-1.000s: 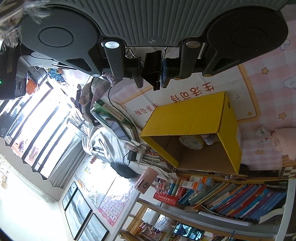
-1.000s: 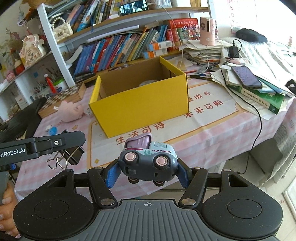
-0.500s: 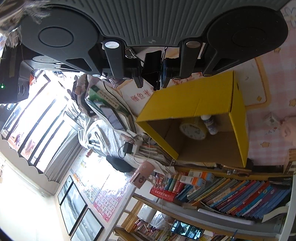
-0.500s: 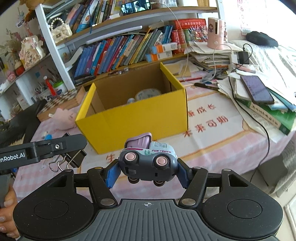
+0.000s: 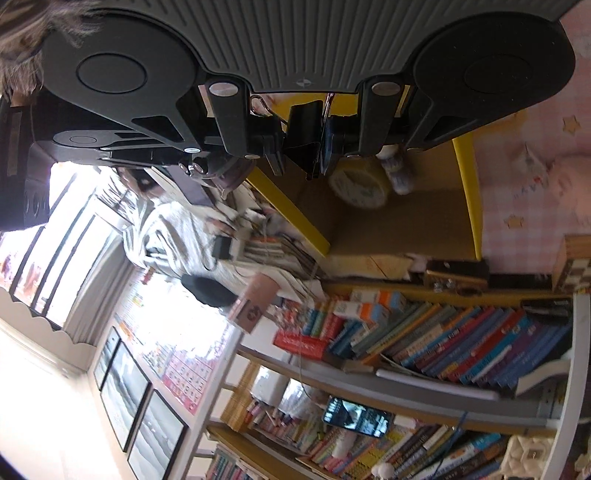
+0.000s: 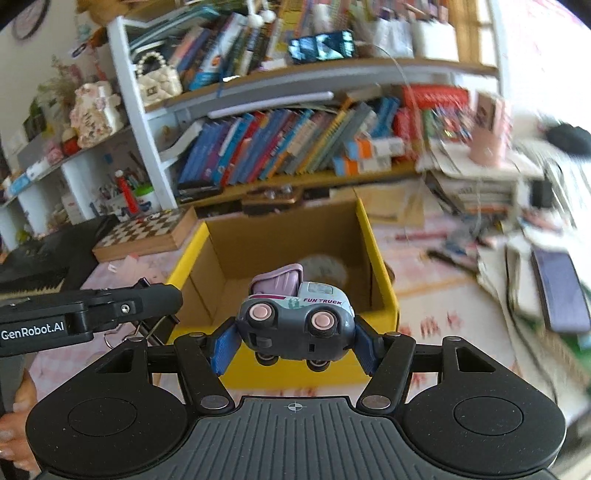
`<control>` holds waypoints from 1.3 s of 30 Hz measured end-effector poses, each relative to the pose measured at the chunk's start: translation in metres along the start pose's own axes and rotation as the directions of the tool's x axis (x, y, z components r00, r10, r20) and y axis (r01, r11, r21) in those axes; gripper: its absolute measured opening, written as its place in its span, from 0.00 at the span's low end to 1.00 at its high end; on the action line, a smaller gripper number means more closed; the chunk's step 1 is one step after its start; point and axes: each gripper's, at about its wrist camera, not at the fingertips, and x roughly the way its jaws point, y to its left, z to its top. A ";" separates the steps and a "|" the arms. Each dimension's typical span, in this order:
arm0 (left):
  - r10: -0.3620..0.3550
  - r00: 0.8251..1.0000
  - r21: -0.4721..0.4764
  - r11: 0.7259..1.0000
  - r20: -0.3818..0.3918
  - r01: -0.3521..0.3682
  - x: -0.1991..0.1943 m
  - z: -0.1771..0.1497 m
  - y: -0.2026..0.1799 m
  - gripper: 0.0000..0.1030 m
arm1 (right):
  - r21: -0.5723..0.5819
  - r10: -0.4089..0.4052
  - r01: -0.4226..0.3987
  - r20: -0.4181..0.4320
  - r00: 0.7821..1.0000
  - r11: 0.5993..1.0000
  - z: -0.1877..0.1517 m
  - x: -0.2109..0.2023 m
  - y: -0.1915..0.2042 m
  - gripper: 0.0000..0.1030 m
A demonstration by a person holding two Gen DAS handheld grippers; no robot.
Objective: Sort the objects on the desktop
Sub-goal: 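Lower the clip into the yellow box and open the left tool while the right tool releases the car there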
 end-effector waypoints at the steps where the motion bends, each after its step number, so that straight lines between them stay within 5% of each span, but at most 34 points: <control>1: 0.009 1.000 0.001 1.000 0.005 -0.009 0.003 0.003 0.001 0.18 | -0.019 0.003 -0.003 -0.001 1.000 1.000 0.004 0.006 -0.001 0.61; 7: 0.073 0.997 0.008 0.997 -0.009 -0.073 0.037 0.014 0.013 0.18 | -0.133 0.008 -0.019 -0.077 0.997 0.991 0.018 0.055 -0.004 0.61; 17: 0.151 0.974 0.053 0.988 -0.169 -0.144 0.104 0.006 0.034 0.18 | -0.297 0.004 -0.088 -0.272 0.962 0.951 0.029 0.123 -0.006 0.61; 29: 0.283 0.920 0.222 0.948 -0.271 -0.226 0.137 -0.004 0.031 0.16 | -0.573 -0.107 -0.145 -0.382 0.918 0.807 0.025 0.166 0.020 0.62; 35: 0.281 0.924 0.218 0.949 -0.258 -0.228 0.135 -0.004 0.031 0.18 | -0.563 -0.090 -0.206 -0.453 0.887 0.801 0.027 0.177 0.019 0.62; 39: 0.283 0.933 0.215 0.948 -0.221 -0.236 0.128 -0.003 0.029 0.27 | -0.547 -0.070 -0.214 -0.452 0.889 0.809 0.029 0.175 0.017 0.62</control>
